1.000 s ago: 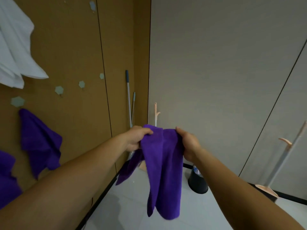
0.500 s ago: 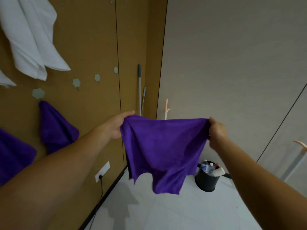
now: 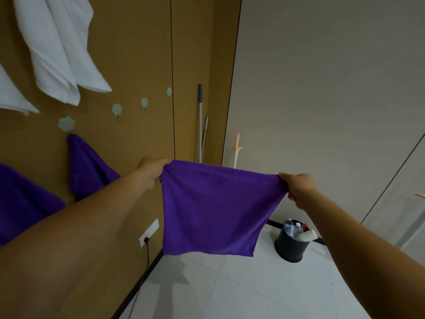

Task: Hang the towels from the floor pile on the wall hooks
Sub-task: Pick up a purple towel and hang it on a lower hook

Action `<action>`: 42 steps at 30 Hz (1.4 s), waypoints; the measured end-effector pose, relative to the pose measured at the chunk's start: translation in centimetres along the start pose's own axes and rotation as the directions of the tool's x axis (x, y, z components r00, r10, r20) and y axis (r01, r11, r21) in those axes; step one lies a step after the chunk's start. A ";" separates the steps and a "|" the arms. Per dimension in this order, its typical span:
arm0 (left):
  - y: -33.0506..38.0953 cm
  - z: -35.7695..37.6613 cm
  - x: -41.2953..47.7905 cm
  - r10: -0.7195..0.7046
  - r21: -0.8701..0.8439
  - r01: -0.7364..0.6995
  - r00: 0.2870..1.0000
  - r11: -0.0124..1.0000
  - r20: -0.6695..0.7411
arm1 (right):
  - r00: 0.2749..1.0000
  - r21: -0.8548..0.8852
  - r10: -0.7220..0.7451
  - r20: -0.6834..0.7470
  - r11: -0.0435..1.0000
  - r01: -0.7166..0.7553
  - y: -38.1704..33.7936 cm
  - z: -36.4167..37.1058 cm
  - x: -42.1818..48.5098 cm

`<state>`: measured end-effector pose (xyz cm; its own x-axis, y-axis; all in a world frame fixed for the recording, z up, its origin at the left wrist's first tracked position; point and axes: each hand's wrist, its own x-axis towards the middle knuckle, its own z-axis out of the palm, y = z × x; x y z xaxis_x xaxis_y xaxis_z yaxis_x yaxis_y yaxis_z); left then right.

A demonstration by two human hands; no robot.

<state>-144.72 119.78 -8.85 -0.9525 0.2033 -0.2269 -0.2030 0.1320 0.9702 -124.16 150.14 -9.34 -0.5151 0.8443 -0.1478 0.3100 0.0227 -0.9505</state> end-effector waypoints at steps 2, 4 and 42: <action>-0.5 -0.4 0.2 0.022 0.034 -0.020 0.999 0.999 -0.037 | 0.999 -0.058 0.028 0.044 0.998 -0.026 0.0 0.3 0.0; -0.9 -1.0 0.5 0.012 0.033 -0.011 0.999 0.999 -0.040 | 0.996 -0.050 0.029 0.086 0.998 -0.025 0.0 0.4 0.1; 1.1 0.6 0.0 0.576 0.534 -0.274 0.600 0.800 -0.555 | 0.662 0.000 -0.616 0.427 0.732 0.682 -5.3 11.2 9.3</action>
<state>-144.79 120.46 -7.78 -0.8144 -0.3406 0.4698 0.2197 0.5683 0.7929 -139.55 151.84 -8.73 -0.8734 0.3158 0.3708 -0.1238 0.5923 -0.7961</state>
